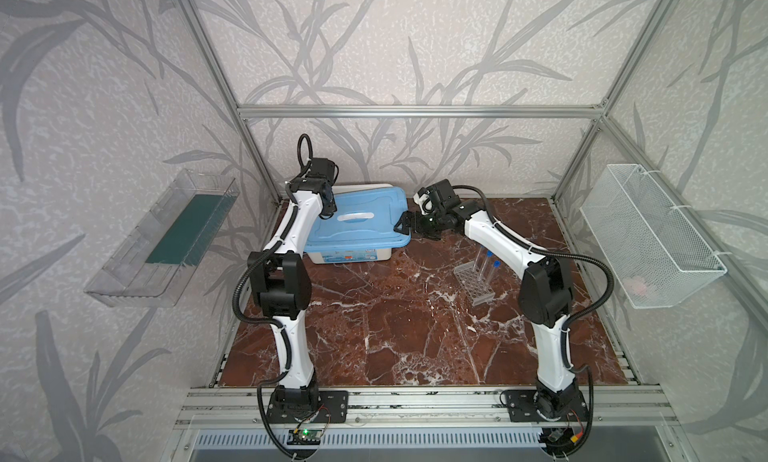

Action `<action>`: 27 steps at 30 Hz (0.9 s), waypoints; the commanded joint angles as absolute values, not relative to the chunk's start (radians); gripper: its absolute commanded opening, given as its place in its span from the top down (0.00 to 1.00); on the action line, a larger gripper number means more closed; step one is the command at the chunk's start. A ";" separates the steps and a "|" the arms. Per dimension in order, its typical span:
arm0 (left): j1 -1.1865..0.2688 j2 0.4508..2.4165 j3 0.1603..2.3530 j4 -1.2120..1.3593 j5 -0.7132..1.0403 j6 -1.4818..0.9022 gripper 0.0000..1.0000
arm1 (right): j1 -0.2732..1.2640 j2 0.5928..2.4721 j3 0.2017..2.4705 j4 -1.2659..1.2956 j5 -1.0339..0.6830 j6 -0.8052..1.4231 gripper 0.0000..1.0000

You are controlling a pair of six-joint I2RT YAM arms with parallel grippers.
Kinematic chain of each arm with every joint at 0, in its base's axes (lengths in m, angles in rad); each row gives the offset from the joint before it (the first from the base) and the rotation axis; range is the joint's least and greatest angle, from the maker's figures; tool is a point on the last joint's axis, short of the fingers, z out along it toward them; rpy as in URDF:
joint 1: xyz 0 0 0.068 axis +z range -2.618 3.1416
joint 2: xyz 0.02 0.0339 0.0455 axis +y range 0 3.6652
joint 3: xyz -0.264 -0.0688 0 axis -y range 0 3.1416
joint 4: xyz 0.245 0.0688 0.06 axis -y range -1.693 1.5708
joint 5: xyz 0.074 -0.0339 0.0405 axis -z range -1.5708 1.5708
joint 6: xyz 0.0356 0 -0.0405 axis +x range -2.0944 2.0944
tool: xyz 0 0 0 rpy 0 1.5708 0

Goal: Organize the chemistry lab equipment

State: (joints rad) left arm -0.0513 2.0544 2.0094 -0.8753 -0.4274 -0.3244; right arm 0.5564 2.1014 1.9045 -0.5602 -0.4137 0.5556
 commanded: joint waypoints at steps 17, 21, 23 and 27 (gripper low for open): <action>-0.049 2.045 2.033 -0.945 -0.425 -0.328 0.15 | 0.652 1.914 1.837 -0.739 -0.254 0.167 0.05; -0.049 2.036 2.033 -0.949 -0.424 -0.332 0.15 | 0.682 1.955 1.880 -0.779 -0.242 0.124 0.07; -0.049 2.030 2.032 -0.944 -0.419 -0.333 0.15 | 0.699 1.964 1.884 -0.773 -0.230 0.112 0.07; -0.049 2.023 2.037 -0.942 -0.419 -0.331 0.15 | 0.718 1.992 1.930 -0.781 -0.171 0.092 0.08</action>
State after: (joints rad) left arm -0.0513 2.0544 2.0209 -0.8978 -0.4171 -0.3248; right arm 0.7063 1.9659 1.8721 -0.7479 -0.2234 0.1360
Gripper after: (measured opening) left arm 0.851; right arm 0.921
